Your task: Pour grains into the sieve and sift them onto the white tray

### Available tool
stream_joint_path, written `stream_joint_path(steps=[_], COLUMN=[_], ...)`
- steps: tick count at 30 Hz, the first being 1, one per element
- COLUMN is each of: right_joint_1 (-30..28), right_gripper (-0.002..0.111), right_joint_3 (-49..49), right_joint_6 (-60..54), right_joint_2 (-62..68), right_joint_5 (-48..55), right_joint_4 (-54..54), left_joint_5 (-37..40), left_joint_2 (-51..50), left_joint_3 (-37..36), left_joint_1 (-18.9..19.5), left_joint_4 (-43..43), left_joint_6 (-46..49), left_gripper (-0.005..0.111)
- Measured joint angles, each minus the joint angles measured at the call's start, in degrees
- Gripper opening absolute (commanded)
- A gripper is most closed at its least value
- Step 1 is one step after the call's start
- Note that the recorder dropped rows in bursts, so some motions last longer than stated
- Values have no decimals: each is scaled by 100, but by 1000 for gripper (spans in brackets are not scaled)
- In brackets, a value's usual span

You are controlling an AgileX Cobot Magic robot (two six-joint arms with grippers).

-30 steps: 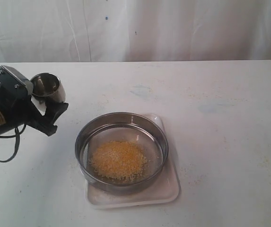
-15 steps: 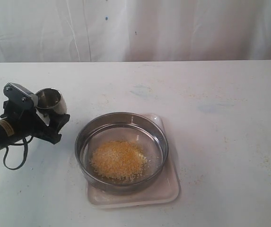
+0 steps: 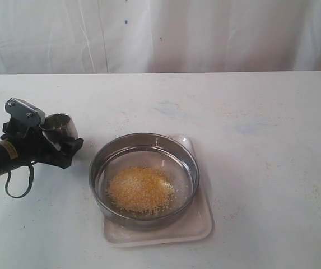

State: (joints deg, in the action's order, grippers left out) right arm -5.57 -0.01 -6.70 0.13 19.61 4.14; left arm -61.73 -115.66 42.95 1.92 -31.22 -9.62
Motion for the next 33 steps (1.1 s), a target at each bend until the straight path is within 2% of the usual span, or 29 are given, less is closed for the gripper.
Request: stream_joint_path(steps=[6,8,13,15,16,17,18,19,20,21,22,23,24,25,26,30,33], right_joint_1=[0,0,0,0,0,0,0,0,0,0,0,0,0,0,0,0,0], right_gripper=[0,0,0,0,0,0,0,0,0,0,0,0,0,0,0,0,0], right_joint_3=[0,0,0,0,0,0,0,0,0,0,0,0,0,0,0,0,0], right_joint_6=[0,0,0,0,0,0,0,0,0,0,0,0,0,0,0,0,0], right_joint_2=[0,0,0,0,0,0,0,0,0,0,0,0,0,0,0,0,0], right_joint_5=[0,0,0,0,0,0,0,0,0,0,0,0,0,0,0,0,0], right_joint_4=[0,0,0,0,0,0,0,0,0,0,0,0,0,0,0,0,0], left_joint_5=[-56,53,896,1182,1272,1699,1973,2999,3646,5017,5507,6512,6857,7598,8024,8336,8552], left_joint_2=[194,794,2837,3923,4278,4943,5185,5734,5925,6319,6459,6628,6667,6732,6822,7411,8024], left_joint_3=[-119,-295,-348,-351,-351,-351,-351,-279,-216,-75,-45,-20,-20,-102,-255,-910,-1390], left_joint_1=[0,0,0,0,0,0,0,0,0,8,8,8,8,8,8,8,8], left_joint_4=[11,1,-205,-205,-146,82,201,622,890,1308,1389,1491,1520,1520,1479,685,326], left_joint_6=[-84,-84,-60,-60,-60,-60,-60,-60,-18,185,301,564,591,476,61,-1576,-2037], left_gripper=[105,105,105,105,100,95,73,60,21,1,1,0,0,0,0,0,0])
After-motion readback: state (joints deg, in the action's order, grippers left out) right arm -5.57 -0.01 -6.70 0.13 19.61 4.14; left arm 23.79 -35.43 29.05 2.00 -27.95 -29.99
